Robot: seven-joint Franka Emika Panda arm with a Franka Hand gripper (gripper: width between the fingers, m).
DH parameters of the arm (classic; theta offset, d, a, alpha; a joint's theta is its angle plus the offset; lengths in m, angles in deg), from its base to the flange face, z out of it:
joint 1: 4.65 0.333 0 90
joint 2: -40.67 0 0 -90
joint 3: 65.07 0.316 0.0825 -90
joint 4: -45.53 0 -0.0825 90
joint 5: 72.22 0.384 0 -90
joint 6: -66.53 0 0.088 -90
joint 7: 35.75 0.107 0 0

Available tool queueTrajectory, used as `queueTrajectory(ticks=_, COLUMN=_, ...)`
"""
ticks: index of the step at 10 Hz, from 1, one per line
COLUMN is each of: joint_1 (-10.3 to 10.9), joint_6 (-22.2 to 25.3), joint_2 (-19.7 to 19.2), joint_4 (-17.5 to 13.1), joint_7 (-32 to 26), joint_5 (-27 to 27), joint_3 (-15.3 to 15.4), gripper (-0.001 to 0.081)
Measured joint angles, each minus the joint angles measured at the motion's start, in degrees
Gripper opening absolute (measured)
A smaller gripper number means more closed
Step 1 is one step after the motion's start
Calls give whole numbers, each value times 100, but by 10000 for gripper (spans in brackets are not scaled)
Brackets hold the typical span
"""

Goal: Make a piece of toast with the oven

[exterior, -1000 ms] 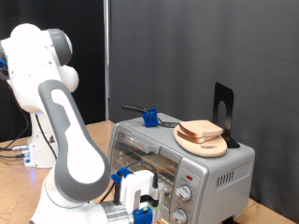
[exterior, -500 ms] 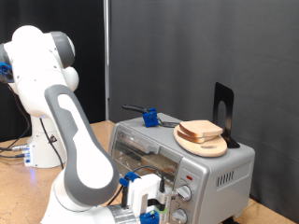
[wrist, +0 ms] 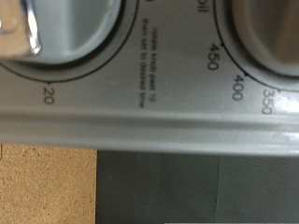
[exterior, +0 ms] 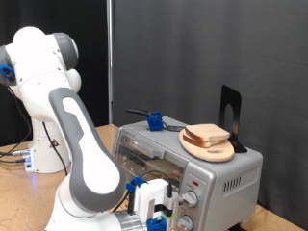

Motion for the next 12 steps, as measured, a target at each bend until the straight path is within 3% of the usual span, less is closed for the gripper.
queueTrajectory(ticks=5, joint_1=2, joint_6=-177, joint_2=-43, joint_4=-12, joint_7=7, joint_5=-8, joint_3=-18, gripper=682)
queueTrajectory(ticks=9, joint_1=8, joint_6=-211, joint_2=-263, joint_4=-215, joint_7=0, joint_5=-4, joint_3=4, gripper=682)
queueTrajectory(ticks=12, joint_1=8, joint_6=38, joint_2=-400, joint_4=-393, joint_7=26, joint_5=7, joint_3=87, gripper=682)
